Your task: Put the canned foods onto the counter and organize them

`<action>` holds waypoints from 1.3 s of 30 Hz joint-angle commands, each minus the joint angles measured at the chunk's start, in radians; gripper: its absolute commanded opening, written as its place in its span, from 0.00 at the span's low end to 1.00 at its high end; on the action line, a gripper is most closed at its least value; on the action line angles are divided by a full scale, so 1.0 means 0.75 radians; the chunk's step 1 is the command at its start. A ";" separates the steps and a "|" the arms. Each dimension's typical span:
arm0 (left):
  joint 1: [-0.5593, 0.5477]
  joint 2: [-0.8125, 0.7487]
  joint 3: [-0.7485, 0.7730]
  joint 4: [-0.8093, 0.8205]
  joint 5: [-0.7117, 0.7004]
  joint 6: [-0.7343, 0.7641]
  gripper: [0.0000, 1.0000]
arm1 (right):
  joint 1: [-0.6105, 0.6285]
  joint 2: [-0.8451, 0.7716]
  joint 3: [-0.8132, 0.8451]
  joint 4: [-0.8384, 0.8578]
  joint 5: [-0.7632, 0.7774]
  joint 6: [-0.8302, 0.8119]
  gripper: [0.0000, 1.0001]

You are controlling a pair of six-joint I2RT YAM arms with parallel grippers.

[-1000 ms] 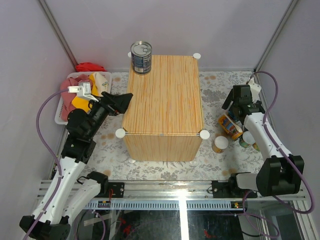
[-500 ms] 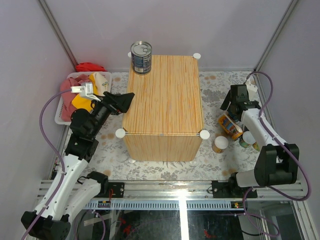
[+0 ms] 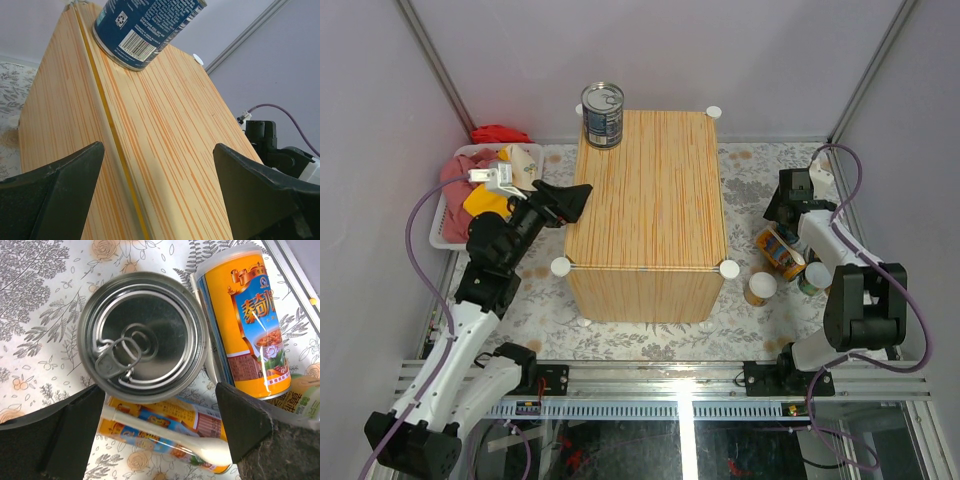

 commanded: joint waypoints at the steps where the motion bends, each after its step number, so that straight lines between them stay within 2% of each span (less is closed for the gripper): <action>1: 0.004 0.011 0.008 0.079 -0.005 0.050 0.91 | -0.025 0.031 0.014 0.112 0.090 -0.004 0.99; 15: 0.003 0.063 0.024 0.097 0.000 0.091 0.91 | -0.039 0.090 0.002 0.274 0.181 -0.048 0.99; 39: 0.006 0.126 0.055 0.055 -0.023 0.151 0.91 | -0.083 0.271 0.084 0.397 0.288 -0.139 0.99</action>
